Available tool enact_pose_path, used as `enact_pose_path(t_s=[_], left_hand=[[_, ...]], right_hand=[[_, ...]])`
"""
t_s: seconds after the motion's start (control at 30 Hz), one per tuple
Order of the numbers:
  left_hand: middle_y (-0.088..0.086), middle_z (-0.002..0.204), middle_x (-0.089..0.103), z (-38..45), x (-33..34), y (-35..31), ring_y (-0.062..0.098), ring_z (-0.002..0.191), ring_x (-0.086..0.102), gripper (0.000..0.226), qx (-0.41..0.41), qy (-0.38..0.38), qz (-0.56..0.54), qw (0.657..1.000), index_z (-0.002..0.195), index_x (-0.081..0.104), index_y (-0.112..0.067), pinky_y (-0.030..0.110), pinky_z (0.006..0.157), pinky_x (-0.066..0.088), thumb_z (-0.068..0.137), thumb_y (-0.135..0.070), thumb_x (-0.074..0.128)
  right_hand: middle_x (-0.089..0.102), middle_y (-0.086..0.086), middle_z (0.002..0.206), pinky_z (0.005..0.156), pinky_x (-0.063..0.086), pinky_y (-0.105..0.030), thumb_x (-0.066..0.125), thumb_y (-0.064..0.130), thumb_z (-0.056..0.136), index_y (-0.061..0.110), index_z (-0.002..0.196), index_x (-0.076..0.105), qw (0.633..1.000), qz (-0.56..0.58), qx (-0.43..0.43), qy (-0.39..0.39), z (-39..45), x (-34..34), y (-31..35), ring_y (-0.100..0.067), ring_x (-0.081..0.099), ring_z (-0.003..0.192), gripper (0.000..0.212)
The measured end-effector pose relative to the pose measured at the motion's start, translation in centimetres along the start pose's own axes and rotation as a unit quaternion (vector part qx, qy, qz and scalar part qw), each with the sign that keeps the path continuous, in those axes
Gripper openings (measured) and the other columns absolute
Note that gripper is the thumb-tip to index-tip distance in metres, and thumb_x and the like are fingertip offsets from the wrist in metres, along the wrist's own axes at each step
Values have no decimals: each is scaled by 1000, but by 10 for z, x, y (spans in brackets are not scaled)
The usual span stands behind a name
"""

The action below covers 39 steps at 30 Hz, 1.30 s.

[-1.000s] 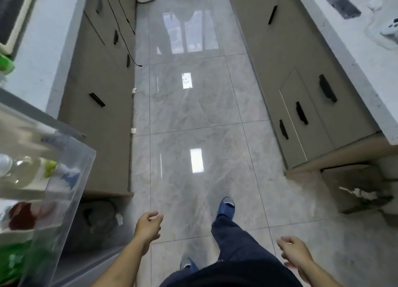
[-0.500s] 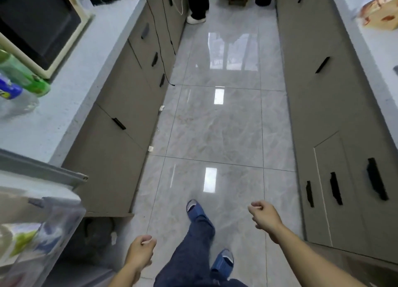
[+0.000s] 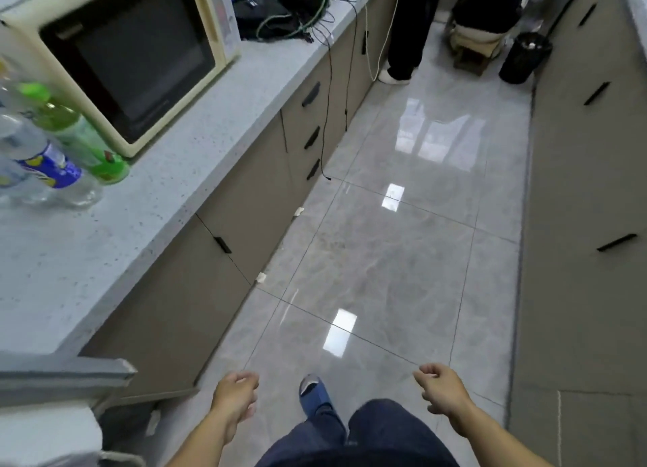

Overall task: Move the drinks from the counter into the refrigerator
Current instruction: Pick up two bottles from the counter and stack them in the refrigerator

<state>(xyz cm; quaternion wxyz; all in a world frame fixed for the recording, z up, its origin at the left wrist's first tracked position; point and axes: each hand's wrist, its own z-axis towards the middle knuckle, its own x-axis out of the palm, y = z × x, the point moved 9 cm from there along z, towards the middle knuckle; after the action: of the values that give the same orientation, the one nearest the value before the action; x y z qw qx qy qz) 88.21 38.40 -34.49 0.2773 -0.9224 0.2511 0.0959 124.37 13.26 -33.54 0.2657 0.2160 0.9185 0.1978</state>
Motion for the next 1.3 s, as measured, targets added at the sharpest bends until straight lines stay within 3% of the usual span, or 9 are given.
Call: enact_pose_path(t_s=[0.13,0.43,0.67,0.83,0.97,1.03,1.13,1.23,1.3], left_hand=[[7,81,59,10,11,-52,17,67,52,10,8,-2,-65,998,99,62,-13,24,59,48,92,-14,55],[8,82,61,8,18,-90,18,65,56,13,-41,-108,-188,975,104,61,-13,26,58,51,93,-18,56],[16,76,62,-22,25,-88,23,56,50,14,-84,-215,-294,927,103,63,-9,27,51,41,92,-17,63],[14,87,69,-42,10,-84,30,71,67,14,-113,-295,-347,883,96,69,-6,33,64,54,85,-12,73],[18,89,68,-38,-10,-96,30,71,62,11,-106,-331,-388,854,99,65,-9,33,62,49,89,-12,68],[18,88,68,-31,-28,-109,28,69,60,10,-80,-356,-393,844,100,65,-9,30,58,48,91,-9,66],[16,86,69,-14,-67,-141,26,67,62,12,-6,-397,-379,836,103,67,-9,31,58,50,91,-7,65],[1,92,70,-2,-114,-188,21,80,68,13,64,-418,-348,837,99,66,-28,36,66,59,93,-17,65],[-4,92,69,3,-147,-220,17,82,69,14,107,-420,-347,832,96,63,-35,26,61,58,94,-22,62]], right_hand=[[52,-8,67,48,33,-23,63,15,89,6,89,61,999,-44,8,-1,36,-16,31,-22,41,56,10],[71,-15,70,72,46,-33,82,6,73,-1,69,69,983,-176,-52,28,131,-28,157,-26,64,72,15],[56,-9,52,58,40,-29,77,6,78,0,69,63,947,-251,-155,128,173,48,307,-23,54,59,18],[57,-10,61,49,40,-26,70,13,87,3,89,64,909,-271,-224,225,145,144,390,-22,49,50,11],[67,-7,82,71,50,-35,68,19,89,17,94,66,871,-272,-284,293,97,218,437,-23,60,72,5],[67,-4,88,79,52,-35,65,20,91,21,98,65,846,-280,-315,327,69,252,456,-20,63,80,6],[68,6,87,68,52,-21,63,19,94,25,98,63,810,-273,-369,364,21,295,488,-8,62,74,7],[66,7,89,63,47,-8,66,21,93,27,101,62,769,-251,-458,369,-36,330,535,-6,61,75,11],[64,7,94,64,48,-9,67,25,92,28,109,61,743,-239,-508,364,-75,350,568,-7,63,79,19]])
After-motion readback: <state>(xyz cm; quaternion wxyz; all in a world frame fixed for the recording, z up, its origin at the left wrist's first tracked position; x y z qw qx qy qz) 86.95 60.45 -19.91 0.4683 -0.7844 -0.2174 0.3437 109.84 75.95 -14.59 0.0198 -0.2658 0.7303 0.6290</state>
